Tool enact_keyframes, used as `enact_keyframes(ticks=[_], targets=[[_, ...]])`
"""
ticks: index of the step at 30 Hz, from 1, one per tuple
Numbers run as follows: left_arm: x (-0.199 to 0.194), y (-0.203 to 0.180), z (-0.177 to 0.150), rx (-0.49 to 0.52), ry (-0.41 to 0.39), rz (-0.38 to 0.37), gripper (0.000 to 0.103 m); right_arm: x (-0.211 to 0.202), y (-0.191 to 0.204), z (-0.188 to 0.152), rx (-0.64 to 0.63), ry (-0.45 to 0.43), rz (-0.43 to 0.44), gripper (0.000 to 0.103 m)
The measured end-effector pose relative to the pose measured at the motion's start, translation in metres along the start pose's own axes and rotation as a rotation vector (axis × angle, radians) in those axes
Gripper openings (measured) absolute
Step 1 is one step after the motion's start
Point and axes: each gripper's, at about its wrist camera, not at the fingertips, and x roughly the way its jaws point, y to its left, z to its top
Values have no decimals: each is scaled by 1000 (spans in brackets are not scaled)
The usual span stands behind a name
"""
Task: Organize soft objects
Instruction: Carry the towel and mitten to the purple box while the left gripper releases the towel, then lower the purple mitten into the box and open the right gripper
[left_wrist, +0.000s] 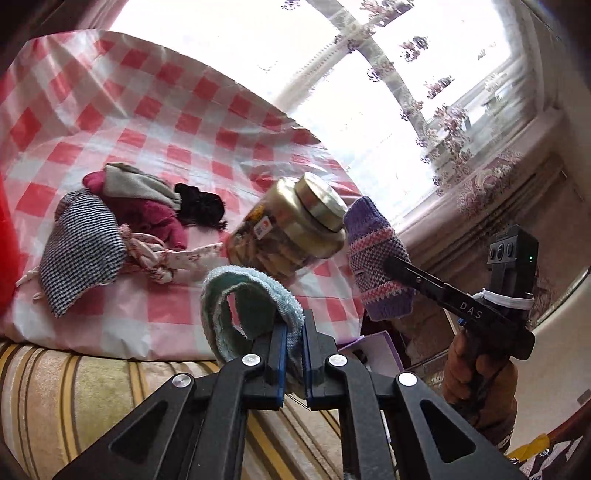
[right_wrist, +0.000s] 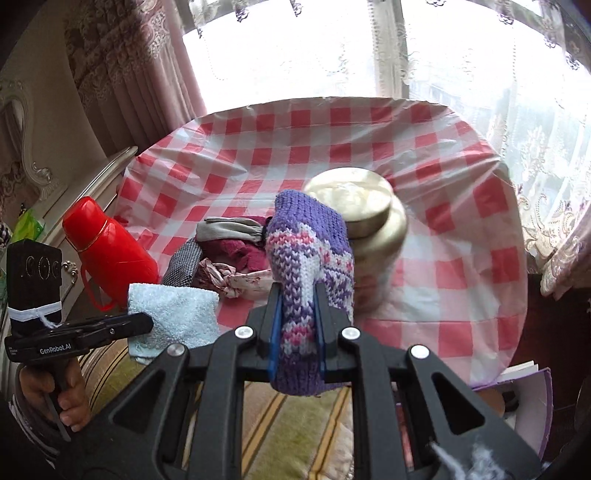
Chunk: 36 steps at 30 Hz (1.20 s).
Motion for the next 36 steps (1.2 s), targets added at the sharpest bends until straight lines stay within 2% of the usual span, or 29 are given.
enact_keyframes(ticks=[5, 9, 14, 19, 20, 22, 24, 26, 28, 30, 32, 34, 36], targets=[[34, -61, -6, 122, 91, -70, 7, -42, -64, -29, 114, -30, -78, 18], [75, -114, -21, 218, 202, -141, 7, -77, -110, -58, 206, -54, -145, 18], [133, -170, -58, 284, 388, -218, 7, -118, -158, -97, 314, -68, -230, 18], [188, -211, -106, 317, 567, -262, 7, -150, -194, -138, 412, -72, -301, 18], [198, -216, -115, 321, 599, -253, 7, -155, -199, -144, 427, -73, -311, 18], [217, -217, -135, 342, 693, -173, 8, -163, -209, -156, 454, -76, -328, 18], [237, -210, -156, 387, 822, -43, 10, -169, -216, -166, 476, -77, -335, 18], [246, -194, -165, 371, 896, 83, 10, -171, -222, -177, 492, -77, -336, 18], [242, -187, -161, 373, 897, 119, 10, -168, -225, -183, 502, -74, -326, 18], [232, -179, -152, 378, 862, 134, 15, -164, -225, -189, 505, -65, -311, 18], [222, -175, -140, 347, 813, 124, 41, -157, -222, -193, 498, -50, -291, 18], [213, -171, -129, 320, 772, 109, 51, -148, -216, -196, 479, -21, -268, 18], [207, -169, -120, 287, 737, 92, 51, -137, -205, -199, 453, 15, -241, 18]])
